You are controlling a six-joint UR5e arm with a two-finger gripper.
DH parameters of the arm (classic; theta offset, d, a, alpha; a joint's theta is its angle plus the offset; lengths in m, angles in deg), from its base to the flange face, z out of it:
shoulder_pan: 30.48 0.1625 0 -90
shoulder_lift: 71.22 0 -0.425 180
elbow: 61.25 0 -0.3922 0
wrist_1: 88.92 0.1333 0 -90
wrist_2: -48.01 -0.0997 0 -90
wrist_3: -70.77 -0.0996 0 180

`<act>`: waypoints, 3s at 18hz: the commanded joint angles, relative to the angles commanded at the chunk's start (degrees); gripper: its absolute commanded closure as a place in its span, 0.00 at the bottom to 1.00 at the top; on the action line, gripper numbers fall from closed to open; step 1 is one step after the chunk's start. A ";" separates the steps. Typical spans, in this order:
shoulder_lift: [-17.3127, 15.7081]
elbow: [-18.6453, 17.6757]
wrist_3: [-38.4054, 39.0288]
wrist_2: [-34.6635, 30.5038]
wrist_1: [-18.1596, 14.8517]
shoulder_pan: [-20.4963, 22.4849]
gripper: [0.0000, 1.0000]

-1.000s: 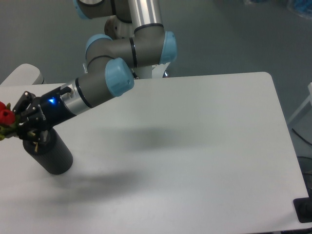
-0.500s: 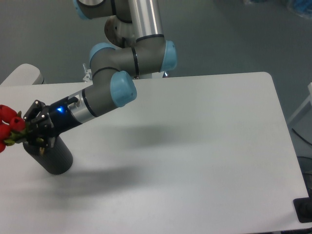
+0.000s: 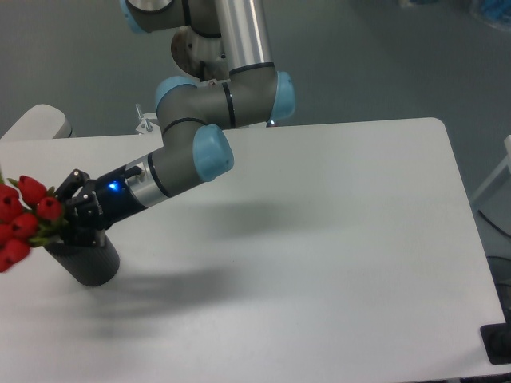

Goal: Insert the flowers into the vase

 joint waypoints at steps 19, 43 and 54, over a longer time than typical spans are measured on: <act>-0.79 -0.63 0.88 -0.09 -0.44 12.83 0.00; 7.55 20.80 0.62 -50.61 -12.63 16.18 0.00; 15.29 30.75 -6.68 -65.64 -20.82 16.00 0.00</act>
